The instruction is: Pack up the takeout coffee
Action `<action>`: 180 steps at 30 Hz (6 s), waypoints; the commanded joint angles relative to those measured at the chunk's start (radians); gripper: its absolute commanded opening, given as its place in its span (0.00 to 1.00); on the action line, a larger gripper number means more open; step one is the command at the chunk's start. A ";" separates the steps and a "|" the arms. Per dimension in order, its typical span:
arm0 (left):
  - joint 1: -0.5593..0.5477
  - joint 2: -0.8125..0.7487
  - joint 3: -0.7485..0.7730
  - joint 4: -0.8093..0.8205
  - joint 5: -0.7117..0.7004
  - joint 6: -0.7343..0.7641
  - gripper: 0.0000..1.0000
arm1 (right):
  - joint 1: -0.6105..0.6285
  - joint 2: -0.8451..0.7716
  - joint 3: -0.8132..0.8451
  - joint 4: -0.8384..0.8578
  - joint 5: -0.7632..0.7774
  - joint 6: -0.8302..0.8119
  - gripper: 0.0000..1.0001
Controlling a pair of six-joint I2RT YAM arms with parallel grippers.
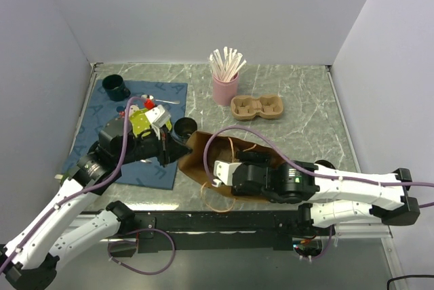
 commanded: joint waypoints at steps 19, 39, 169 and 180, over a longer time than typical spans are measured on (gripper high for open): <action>-0.029 -0.073 -0.033 -0.026 -0.011 -0.037 0.10 | -0.006 0.002 -0.039 0.025 0.025 0.038 0.55; -0.047 -0.058 -0.079 0.038 -0.147 -0.081 0.04 | -0.011 0.036 0.096 0.012 0.002 -0.085 0.53; -0.141 0.008 -0.066 0.018 0.113 0.030 0.01 | -0.267 -0.114 -0.427 0.646 0.045 -0.282 0.52; -0.142 0.008 -0.064 0.020 0.123 0.027 0.01 | -0.298 -0.122 -0.430 0.659 -0.120 -0.313 0.54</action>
